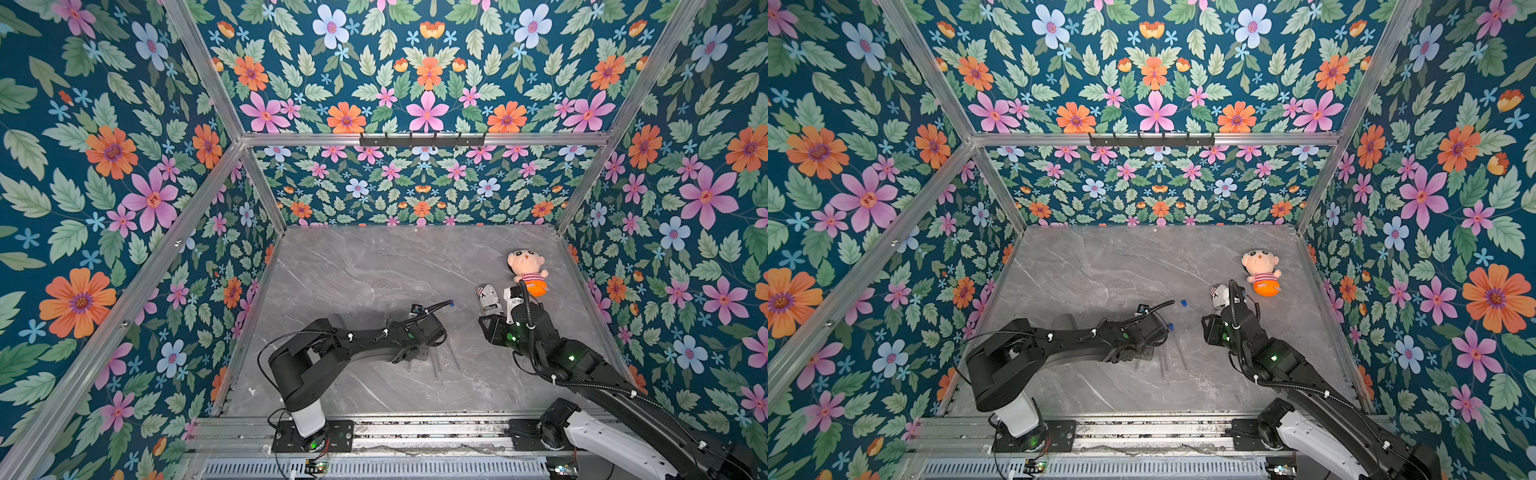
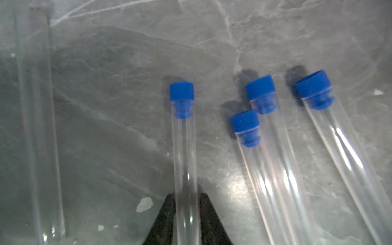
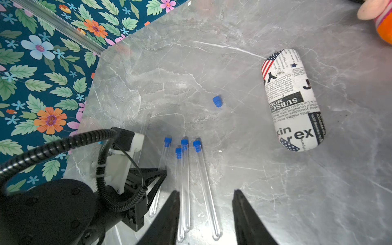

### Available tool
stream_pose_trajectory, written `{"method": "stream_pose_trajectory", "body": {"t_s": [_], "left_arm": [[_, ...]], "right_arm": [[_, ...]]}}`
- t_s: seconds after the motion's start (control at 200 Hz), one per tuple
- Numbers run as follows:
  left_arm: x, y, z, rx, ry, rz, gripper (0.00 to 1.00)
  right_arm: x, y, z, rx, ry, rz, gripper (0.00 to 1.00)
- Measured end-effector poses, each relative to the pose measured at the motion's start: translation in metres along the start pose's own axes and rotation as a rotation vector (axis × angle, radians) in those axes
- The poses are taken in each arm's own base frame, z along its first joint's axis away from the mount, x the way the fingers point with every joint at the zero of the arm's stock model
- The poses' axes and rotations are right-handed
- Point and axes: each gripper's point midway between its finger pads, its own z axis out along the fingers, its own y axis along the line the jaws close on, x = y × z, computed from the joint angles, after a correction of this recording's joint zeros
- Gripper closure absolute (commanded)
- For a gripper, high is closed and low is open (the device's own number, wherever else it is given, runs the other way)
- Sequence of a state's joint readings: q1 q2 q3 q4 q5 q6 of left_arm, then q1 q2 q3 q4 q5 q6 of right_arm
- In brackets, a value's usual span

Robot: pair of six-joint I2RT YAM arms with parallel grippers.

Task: Remove stoppers from test tubes
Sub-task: Pick up the test tube at the center of the board.

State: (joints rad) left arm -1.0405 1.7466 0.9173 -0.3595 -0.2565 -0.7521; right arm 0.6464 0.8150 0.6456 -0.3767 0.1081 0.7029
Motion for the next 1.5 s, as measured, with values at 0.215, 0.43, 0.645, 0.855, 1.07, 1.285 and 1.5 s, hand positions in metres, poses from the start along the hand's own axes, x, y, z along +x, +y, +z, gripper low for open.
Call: {"method": "stream_pose_trajectory", "body": {"t_s": [0.215, 0.43, 0.645, 0.855, 1.07, 1.285, 1.5], "left_arm": [[0.001, 0.002, 0.001, -0.01, 0.005, 0.004, 0.86], [0.001, 0.001, 0.0, -0.009, 0.003, 0.006, 0.89], [0.001, 0.006, -0.018, 0.019, 0.007, 0.023, 0.88], [-0.038, -0.001, -0.07, 0.155, -0.197, 0.042, 0.87], [-0.052, 0.0, -0.099, 0.257, -0.364, 0.083, 0.85], [-0.062, -0.016, -0.111, 0.363, -0.482, 0.152, 0.84], [-0.069, -0.036, -0.122, 0.483, -0.573, 0.198, 0.83]], "right_arm": [[0.0, 0.0, 0.002, -0.004, -0.003, 0.0, 0.57], [-0.001, 0.002, 0.001, -0.013, -0.008, -0.002, 0.58], [-0.004, 0.005, 0.001, -0.018, -0.014, 0.0, 0.58], [-0.015, 0.006, -0.003, -0.026, -0.076, 0.03, 0.7], [-0.032, 0.003, -0.012, -0.006, -0.188, 0.031, 0.68], [-0.039, 0.023, 0.002, -0.04, -0.15, 0.011, 0.59], [-0.044, 0.07, 0.022, -0.192, -0.072, 0.003, 0.47]]}}
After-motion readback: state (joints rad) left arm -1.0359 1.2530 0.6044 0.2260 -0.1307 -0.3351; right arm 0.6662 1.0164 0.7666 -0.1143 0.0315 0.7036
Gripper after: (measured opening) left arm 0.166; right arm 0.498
